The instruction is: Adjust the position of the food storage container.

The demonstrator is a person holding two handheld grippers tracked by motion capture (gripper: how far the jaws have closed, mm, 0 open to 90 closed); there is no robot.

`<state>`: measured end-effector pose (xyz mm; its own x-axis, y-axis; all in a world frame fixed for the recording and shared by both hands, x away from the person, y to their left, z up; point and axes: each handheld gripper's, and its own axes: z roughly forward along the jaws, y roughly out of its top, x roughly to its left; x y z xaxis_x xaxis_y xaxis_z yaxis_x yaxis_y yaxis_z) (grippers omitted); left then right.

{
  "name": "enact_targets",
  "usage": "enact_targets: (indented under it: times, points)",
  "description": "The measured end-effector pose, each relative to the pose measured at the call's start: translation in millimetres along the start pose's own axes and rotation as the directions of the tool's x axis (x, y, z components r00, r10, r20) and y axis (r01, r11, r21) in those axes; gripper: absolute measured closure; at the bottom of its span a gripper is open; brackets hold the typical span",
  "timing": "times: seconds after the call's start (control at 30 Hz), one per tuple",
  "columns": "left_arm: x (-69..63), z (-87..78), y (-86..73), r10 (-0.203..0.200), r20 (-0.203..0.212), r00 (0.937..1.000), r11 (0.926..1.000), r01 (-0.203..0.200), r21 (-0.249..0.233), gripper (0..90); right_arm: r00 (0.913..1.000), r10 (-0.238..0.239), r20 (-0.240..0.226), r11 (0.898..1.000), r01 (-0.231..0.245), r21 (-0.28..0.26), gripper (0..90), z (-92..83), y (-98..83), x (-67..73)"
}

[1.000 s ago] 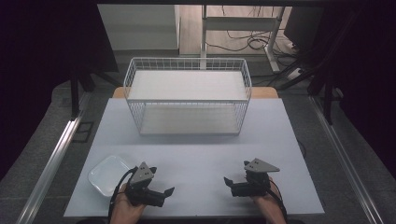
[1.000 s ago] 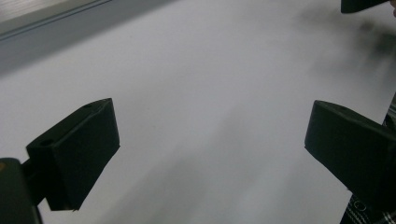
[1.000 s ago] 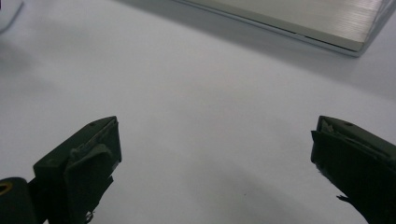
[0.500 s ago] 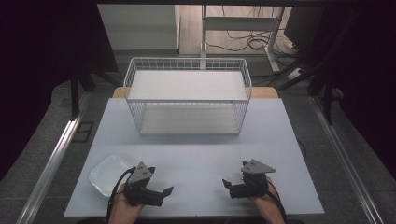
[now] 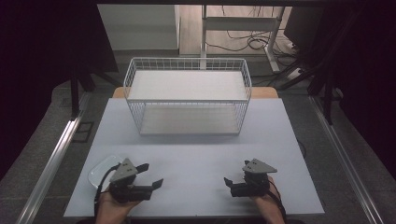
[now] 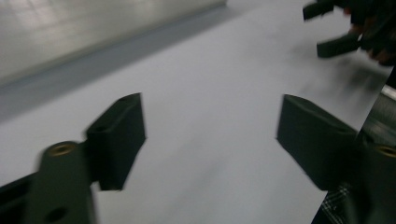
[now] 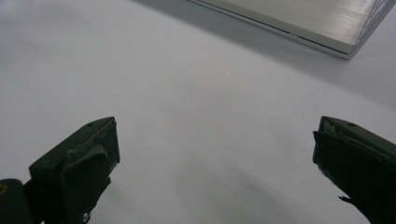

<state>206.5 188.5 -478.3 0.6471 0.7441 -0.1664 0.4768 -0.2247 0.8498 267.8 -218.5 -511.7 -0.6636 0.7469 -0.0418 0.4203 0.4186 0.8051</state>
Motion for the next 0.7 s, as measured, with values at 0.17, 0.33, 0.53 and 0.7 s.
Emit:
enact_targets:
  times: [0.17,0.33,0.53,0.7]
  points:
    - [26.4,-29.2,-5.3,-0.069,-0.021,0.9974,0.9972,0.068,-0.03,52.9,1.0,0.0,0.008,1.0,0.0,0.008,0.5,1.0,-0.4,-0.1]
    - [41.3,-55.7,-14.5,-0.082,-0.086,0.9929,0.9965,0.081,-0.021,82.2,0.9999,-0.001,0.016,1.0,0.0,0.014,0.5,1.8,-0.5,-0.1]
    - [53.1,-82.4,-33.9,-0.125,-0.175,0.9765,0.9921,0.125,-0.014,90.0,0.9998,-0.008,0.018,1.0,0.008,0.021,0.5,2.6,-0.4,0.5]
    - [60.6,-101.4,-56.9,-0.167,-0.241,0.956,0.9853,0.171,-0.008,90.0,0.9998,-0.012,0.018,1.0,0.011,0.028,0.5,3.6,-0.7,0.7]
